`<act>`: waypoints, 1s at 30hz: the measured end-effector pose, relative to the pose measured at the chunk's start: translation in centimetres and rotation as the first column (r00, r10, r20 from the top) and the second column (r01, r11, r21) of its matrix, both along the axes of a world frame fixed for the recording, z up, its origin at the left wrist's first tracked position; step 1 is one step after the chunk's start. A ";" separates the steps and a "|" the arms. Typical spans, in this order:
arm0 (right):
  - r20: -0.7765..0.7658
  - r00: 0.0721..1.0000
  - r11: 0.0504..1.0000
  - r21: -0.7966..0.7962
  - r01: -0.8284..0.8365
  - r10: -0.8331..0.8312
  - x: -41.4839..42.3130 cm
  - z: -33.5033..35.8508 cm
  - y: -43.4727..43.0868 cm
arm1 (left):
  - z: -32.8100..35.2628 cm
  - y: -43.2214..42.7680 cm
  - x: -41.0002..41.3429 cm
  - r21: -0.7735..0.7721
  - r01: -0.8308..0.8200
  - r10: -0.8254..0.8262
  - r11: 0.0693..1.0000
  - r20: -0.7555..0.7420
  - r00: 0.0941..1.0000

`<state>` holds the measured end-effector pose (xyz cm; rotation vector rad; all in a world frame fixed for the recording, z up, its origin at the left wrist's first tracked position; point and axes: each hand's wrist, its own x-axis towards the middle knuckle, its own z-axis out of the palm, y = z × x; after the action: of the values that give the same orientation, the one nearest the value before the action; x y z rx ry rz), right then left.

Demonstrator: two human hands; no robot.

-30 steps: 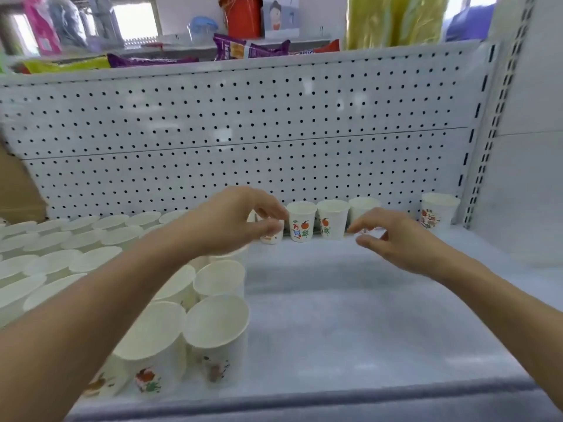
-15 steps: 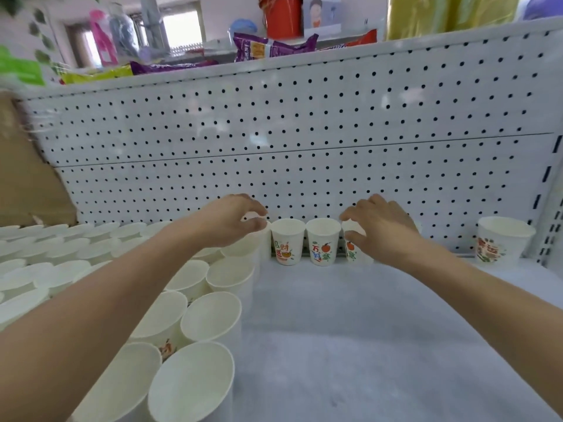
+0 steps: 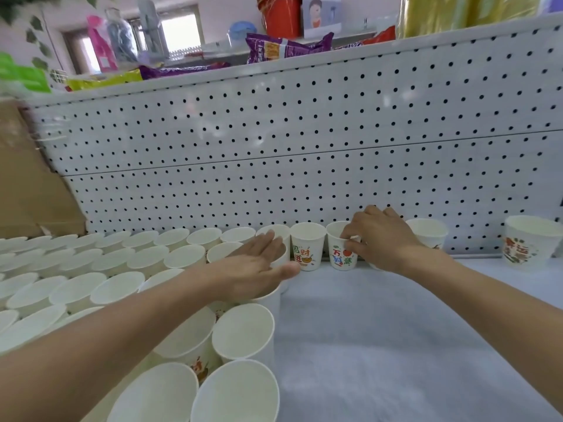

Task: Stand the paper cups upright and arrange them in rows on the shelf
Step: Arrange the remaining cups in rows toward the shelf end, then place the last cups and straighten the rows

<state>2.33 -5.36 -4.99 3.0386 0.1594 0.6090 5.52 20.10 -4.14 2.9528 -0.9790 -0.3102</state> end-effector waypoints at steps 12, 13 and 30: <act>-0.047 0.971 0.965 0.129 -0.226 0.234 -4.3 1.3 1.8 | 0.6 0.9 0.2 -0.039 0.073 -0.073 0.997 0.012 0.997; -0.068 0.965 0.962 0.117 -0.246 0.255 -4.2 1.2 2.6 | 0.5 1.0 0.3 -0.034 0.075 -0.074 0.997 0.017 0.997; -0.105 0.917 0.919 0.056 0.391 -0.384 -5.6 1.0 -6.7 | 3.5 -9.6 -0.4 -0.256 0.336 -0.286 0.907 0.213 0.934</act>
<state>-3.27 -12.10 -3.97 3.0371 -0.4671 0.4504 5.08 10.53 -0.67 2.5863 -1.3891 0.0854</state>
